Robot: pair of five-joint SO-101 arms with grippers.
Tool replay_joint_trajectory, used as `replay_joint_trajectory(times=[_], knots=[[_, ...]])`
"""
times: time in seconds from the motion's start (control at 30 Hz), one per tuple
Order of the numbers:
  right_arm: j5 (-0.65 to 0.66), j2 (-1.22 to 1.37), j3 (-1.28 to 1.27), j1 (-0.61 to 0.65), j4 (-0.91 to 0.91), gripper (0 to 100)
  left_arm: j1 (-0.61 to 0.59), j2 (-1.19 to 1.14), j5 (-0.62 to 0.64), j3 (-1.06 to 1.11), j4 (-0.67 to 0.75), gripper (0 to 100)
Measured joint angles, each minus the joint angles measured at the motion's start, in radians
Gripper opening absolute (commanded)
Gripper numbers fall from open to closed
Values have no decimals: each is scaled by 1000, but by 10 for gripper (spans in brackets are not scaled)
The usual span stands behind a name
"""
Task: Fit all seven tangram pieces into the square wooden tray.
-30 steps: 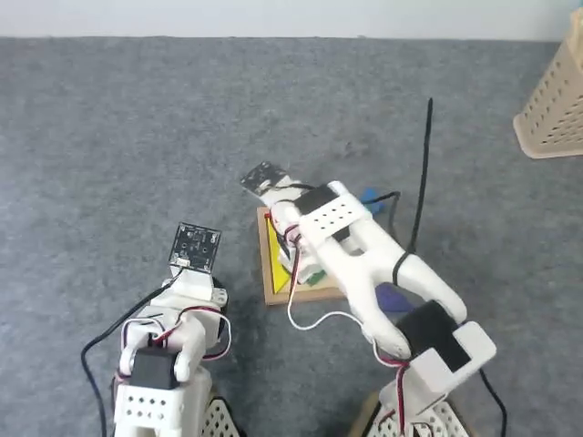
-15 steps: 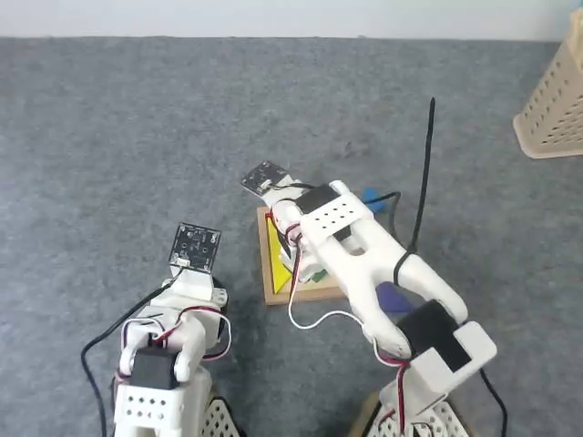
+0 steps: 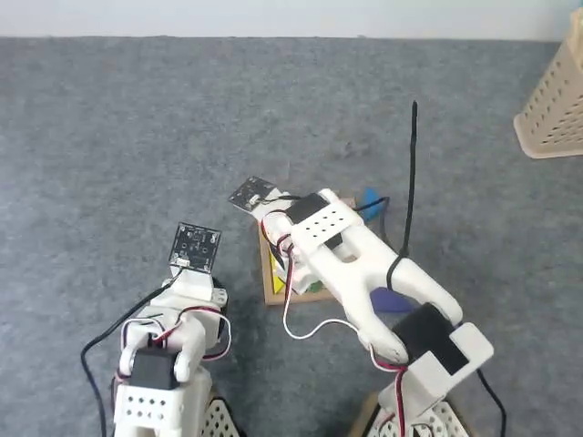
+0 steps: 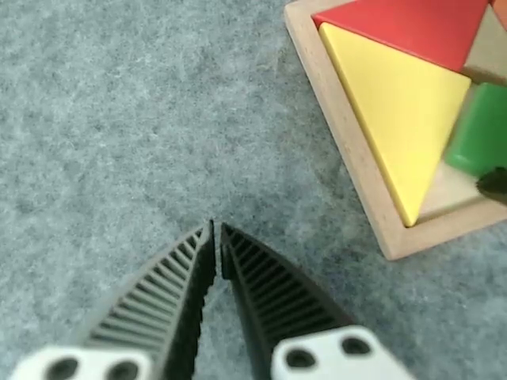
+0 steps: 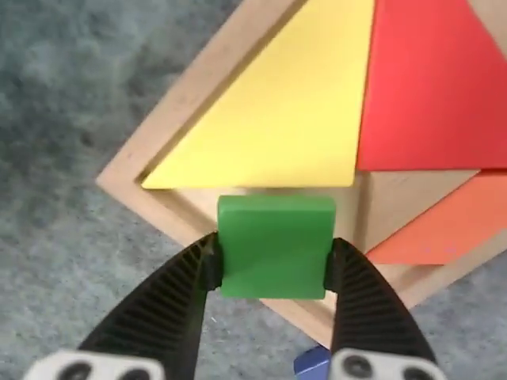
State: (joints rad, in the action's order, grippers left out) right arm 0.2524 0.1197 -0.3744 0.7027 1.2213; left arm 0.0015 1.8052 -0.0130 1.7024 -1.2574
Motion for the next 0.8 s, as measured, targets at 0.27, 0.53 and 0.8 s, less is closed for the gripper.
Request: replay_joint_trajectory(times=[0.27,0.53,0.8], knots=[[5,0,0,0,15,250,0,0,0,0,0,12],[5,0,0,0,15,148,0,0,0,0,0,12],[5,6,-2,-41,3,66,0,0,0,0,0,12]])
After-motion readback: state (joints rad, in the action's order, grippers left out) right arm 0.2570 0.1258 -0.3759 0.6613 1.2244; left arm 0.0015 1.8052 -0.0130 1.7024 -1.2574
